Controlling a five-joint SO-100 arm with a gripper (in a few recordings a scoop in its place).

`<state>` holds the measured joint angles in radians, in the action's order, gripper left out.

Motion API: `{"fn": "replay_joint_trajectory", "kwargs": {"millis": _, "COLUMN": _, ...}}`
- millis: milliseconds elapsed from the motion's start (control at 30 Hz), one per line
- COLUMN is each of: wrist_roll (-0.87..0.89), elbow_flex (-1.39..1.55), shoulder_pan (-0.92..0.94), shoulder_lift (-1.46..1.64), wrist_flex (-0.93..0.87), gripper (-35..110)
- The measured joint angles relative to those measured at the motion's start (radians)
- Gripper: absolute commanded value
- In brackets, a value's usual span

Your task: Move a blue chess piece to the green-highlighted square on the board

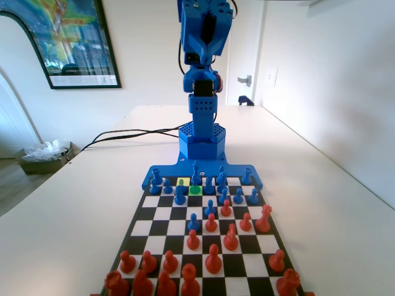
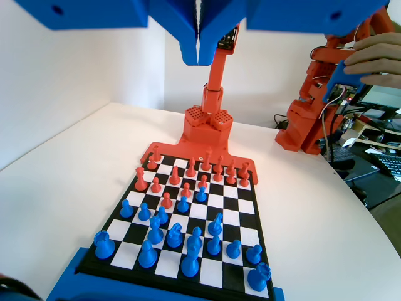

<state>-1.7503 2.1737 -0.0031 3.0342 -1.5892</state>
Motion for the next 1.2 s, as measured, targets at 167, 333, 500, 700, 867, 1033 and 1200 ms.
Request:
{"fn": "replay_joint_trajectory", "kwargs": {"millis": 167, "wrist_roll": 0.017, "elbow_flex": 0.000, "shoulder_pan": 0.021, "shoulder_lift": 0.000, "wrist_flex": 0.000, "gripper": 2}}
{"fn": "replay_joint_trajectory", "kwargs": {"millis": 333, "wrist_roll": 0.017, "elbow_flex": 0.000, "shoulder_pan": 0.021, "shoulder_lift": 0.000, "wrist_flex": 0.000, "gripper": 2}}
{"fn": "replay_joint_trajectory", "kwargs": {"millis": 500, "wrist_roll": 0.018, "elbow_flex": 0.000, "shoulder_pan": 0.021, "shoulder_lift": 0.000, "wrist_flex": 0.000, "gripper": 2}}
{"fn": "replay_joint_trajectory", "kwargs": {"millis": 700, "wrist_roll": 0.018, "elbow_flex": 0.000, "shoulder_pan": 0.021, "shoulder_lift": 0.000, "wrist_flex": 0.000, "gripper": 2}}
{"fn": "replay_joint_trajectory", "kwargs": {"millis": 867, "wrist_roll": 0.018, "elbow_flex": 0.000, "shoulder_pan": 0.021, "shoulder_lift": 0.000, "wrist_flex": 0.000, "gripper": 2}}
{"fn": "replay_joint_trajectory", "kwargs": {"millis": 1033, "wrist_roll": 0.018, "elbow_flex": 0.000, "shoulder_pan": 0.021, "shoulder_lift": 0.000, "wrist_flex": 0.000, "gripper": 2}}
{"fn": "replay_joint_trajectory", "kwargs": {"millis": 1200, "wrist_roll": 0.018, "elbow_flex": 0.000, "shoulder_pan": 0.021, "shoulder_lift": 0.000, "wrist_flex": 0.000, "gripper": 2}}
